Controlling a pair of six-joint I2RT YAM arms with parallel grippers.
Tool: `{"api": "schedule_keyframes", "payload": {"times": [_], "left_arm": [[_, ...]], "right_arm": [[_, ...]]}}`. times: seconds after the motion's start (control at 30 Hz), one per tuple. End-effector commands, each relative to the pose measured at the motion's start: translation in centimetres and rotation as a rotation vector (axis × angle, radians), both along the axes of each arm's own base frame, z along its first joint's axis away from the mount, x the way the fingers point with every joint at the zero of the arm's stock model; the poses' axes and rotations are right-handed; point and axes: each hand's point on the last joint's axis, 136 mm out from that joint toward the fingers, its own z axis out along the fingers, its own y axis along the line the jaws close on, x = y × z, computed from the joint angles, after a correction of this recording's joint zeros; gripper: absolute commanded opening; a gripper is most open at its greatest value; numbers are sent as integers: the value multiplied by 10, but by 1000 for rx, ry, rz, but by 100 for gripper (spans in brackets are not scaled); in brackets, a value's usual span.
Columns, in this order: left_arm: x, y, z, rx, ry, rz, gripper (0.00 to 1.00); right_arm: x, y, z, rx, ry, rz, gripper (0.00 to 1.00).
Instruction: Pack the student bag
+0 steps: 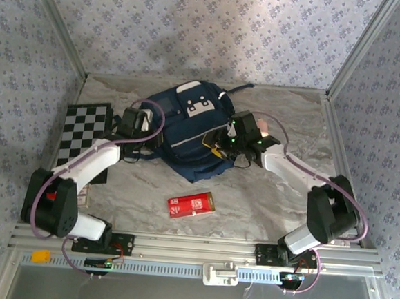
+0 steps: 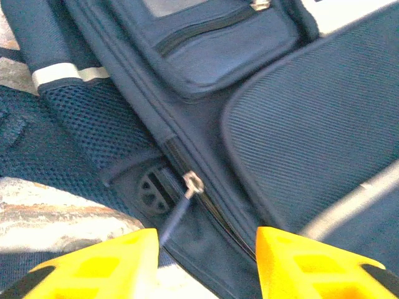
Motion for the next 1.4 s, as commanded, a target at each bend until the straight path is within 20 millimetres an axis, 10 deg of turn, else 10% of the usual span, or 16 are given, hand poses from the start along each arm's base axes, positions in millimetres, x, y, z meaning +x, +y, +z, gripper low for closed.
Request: {"api": "schedule_keyframes", "payload": {"times": [0.0,0.4,0.9,1.37], "left_arm": [[-27,-14,3,32,18,-62,47],[-48,-91,16,105,-91,-278,54],[-41,-119,19,140,-94,-302,65],[-35,-125,21,235,-134,-345,76]], "right_arm": [[-6,-50,11,-265,-102,-10,60],[48,-194,5,-736,-118,-194,84],[121,-197,-56,-713,-23,-19,100],[140,-195,-112,-712,54,76,78]]}}
